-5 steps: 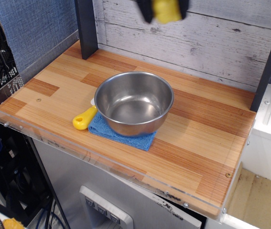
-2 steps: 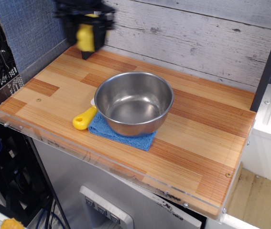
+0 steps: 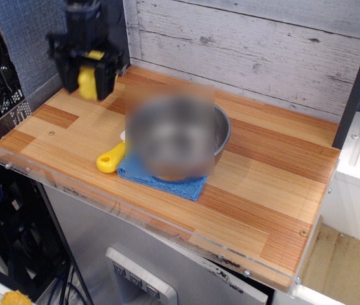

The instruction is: Pick yellow toy and place it on the right side of the table

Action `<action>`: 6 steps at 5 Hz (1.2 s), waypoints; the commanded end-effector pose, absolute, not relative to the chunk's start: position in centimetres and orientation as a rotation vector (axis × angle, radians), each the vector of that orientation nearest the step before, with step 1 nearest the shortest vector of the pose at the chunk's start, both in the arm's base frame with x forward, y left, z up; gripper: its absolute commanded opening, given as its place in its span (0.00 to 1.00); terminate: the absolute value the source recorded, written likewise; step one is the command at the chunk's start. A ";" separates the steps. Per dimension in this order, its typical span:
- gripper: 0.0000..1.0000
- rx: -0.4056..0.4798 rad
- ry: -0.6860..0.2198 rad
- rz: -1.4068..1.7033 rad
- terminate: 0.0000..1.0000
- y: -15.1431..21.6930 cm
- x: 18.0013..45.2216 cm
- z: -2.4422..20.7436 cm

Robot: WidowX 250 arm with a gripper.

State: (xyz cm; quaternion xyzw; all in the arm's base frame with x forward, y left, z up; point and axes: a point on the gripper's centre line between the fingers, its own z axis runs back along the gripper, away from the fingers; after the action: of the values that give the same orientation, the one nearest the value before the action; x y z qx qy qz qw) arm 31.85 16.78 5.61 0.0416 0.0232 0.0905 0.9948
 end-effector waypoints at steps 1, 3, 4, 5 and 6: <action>0.00 0.039 0.130 0.174 0.00 20.2 30.0 4.1; 1.00 -0.019 0.197 0.128 0.00 20.1 29.6 3.7; 1.00 -0.010 0.188 0.100 0.00 19.6 29.7 4.2; 1.00 0.014 0.161 0.074 0.00 19.0 29.9 5.7; 1.00 0.066 0.086 0.114 0.00 17.4 29.9 9.6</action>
State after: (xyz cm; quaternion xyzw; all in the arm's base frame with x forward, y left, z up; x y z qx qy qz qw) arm 29.43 16.88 7.51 0.0226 0.0603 0.0602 0.9961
